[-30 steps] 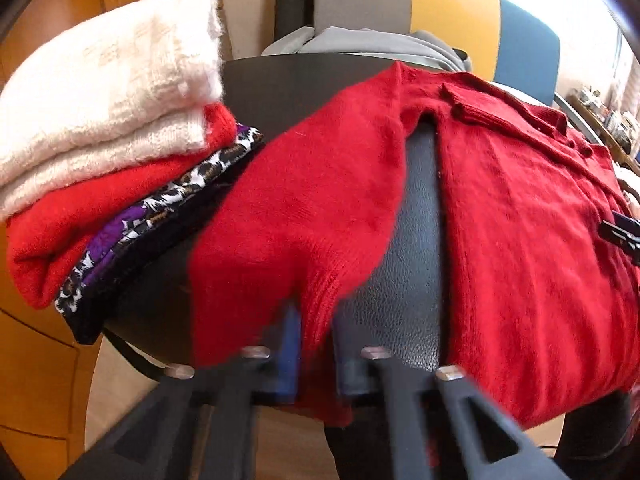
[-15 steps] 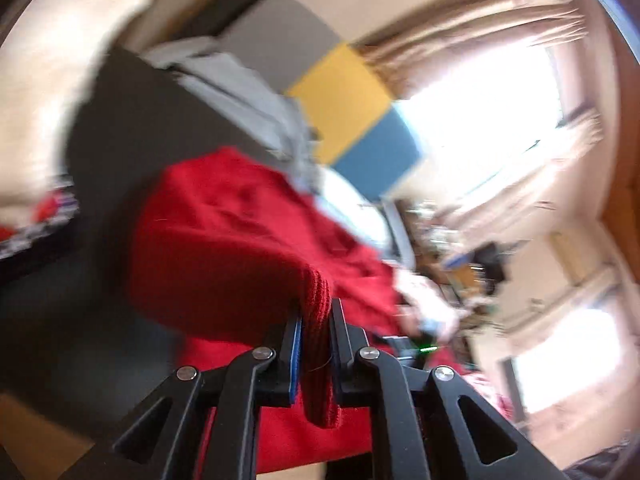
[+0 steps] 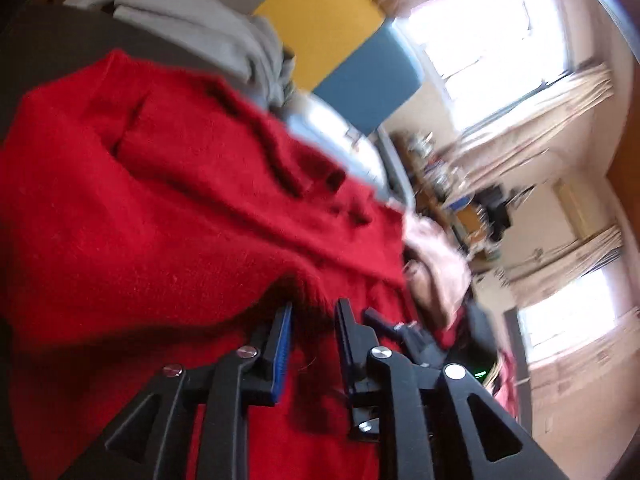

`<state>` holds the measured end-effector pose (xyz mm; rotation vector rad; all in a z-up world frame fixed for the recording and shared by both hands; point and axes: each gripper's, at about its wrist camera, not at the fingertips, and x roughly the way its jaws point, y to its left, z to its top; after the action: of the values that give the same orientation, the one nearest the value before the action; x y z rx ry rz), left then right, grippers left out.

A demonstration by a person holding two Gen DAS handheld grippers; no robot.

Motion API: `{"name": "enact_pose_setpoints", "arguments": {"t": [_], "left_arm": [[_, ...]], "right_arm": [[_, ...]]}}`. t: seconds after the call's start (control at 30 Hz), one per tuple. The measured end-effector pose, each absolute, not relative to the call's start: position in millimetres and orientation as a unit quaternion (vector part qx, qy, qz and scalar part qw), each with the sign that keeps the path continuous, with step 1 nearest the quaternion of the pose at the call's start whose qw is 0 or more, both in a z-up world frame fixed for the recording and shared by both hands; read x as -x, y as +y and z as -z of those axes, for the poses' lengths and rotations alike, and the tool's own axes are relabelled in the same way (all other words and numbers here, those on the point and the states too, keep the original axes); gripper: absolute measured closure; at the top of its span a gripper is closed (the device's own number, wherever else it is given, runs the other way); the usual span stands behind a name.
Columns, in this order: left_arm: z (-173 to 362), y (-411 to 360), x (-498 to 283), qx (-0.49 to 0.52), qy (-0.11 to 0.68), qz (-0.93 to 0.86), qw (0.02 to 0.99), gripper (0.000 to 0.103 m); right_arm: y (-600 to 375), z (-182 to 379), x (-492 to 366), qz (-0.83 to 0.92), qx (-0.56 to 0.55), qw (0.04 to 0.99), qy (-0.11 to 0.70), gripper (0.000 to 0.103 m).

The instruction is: Fold clothes

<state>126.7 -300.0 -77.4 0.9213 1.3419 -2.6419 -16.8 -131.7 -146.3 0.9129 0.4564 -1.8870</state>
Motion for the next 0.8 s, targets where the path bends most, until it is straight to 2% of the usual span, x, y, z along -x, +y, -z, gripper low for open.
{"name": "enact_pose_setpoints", "arguments": {"t": [0.1,0.3,0.37,0.5,0.57,0.67,0.77,0.8], "left_arm": [[69.3,-307.5,-161.0,-0.260,0.425,0.866,0.049,0.080],[111.9,-315.6,-200.0,-0.290,0.411,0.858,0.100,0.079],[122.9,-314.6,-207.4,-0.302,0.410,0.853,0.111,0.079],[145.1,-311.4,-218.6,-0.313,0.414,0.847,0.113,0.080],[150.6,-310.9,-226.0,-0.299,0.417,0.852,0.104,0.080],[154.8,-311.5,-225.9,-0.291,0.419,0.855,0.098,0.082],[156.1,-310.5,-225.9,-0.283,0.417,0.858,0.093,0.083],[156.3,-310.1,-226.8,-0.282,0.415,0.860,0.093,0.083]], "right_arm": [[-126.1,142.1,17.5,0.776,-0.370,0.483,0.168,0.000],[-115.7,119.5,10.9,0.764,-0.364,0.523,0.100,0.004],[-128.5,112.7,2.9,0.764,-0.352,0.530,0.109,0.007],[-169.2,114.6,-10.0,0.752,-0.345,0.540,0.154,0.020],[-191.3,126.4,-7.5,0.750,-0.364,0.523,0.176,0.020],[-205.7,139.3,-0.2,0.753,-0.386,0.506,0.166,0.024],[-217.3,142.3,-0.6,0.756,-0.386,0.500,0.169,0.035],[-218.8,142.7,-2.7,0.754,-0.383,0.503,0.175,0.053]]}}
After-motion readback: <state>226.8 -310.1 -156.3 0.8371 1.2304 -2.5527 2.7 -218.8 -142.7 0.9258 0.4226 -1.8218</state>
